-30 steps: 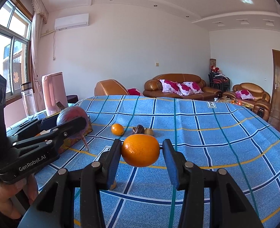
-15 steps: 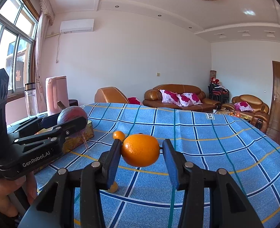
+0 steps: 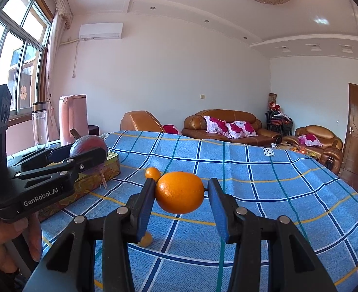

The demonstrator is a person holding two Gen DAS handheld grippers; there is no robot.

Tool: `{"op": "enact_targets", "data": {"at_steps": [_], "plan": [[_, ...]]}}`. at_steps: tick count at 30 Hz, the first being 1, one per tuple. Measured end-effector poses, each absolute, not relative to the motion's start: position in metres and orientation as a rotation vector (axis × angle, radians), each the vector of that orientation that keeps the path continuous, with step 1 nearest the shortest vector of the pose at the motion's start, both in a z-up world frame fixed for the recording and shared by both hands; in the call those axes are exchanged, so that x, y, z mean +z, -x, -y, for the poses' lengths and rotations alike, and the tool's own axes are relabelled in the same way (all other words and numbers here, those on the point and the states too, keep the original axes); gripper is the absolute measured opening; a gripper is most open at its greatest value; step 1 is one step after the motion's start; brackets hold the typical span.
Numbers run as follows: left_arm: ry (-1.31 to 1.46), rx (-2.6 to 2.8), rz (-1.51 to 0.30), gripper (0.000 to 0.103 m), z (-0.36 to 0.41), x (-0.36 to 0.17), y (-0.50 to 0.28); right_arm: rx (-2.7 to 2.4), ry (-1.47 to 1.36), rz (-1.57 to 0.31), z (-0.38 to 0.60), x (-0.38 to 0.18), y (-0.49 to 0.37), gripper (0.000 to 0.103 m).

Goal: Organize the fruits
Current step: 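Lift the tangerine and purple fruit and carry both toward the gold tin tray, then lower the tangerine and purple fruit into the tray and open both grippers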

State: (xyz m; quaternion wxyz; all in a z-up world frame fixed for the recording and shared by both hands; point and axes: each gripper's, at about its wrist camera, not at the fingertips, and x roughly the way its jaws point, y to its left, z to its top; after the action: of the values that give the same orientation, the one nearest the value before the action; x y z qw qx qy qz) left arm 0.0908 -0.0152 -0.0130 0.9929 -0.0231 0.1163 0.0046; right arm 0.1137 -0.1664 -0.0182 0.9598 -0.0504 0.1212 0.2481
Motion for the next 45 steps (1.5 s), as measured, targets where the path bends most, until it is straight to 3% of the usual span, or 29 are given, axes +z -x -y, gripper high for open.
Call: {"op": "enact_targets", "data": {"at_steps": [45], "plan": [[0.096, 0.178, -0.274, 0.053, -0.077, -0.008, -0.052, 0.711, 0.209, -0.243, 0.066, 0.002, -0.100, 0.047]]}}
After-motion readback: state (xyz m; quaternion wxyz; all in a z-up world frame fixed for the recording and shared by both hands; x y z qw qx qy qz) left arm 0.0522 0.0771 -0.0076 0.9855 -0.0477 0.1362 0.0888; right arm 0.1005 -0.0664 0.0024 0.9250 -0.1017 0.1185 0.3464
